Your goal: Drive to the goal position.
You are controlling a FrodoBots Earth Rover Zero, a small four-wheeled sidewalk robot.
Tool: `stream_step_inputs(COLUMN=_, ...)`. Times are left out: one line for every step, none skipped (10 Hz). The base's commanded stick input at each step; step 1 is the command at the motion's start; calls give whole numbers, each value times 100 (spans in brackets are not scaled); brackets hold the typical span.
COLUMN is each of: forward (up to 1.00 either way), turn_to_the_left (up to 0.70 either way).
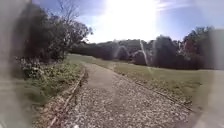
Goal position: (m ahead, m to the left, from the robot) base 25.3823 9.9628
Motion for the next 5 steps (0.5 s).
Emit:
stream_step_inputs(forward=70, turn_to_the_left=0)
stream_step_inputs(forward=70, turn_to_the_left=0)
stream_step_inputs(forward=70, turn_to_the_left=0)
stream_step_inputs(forward=70, turn_to_the_left=0)
stream_step_inputs(forward=70, turn_to_the_left=0)
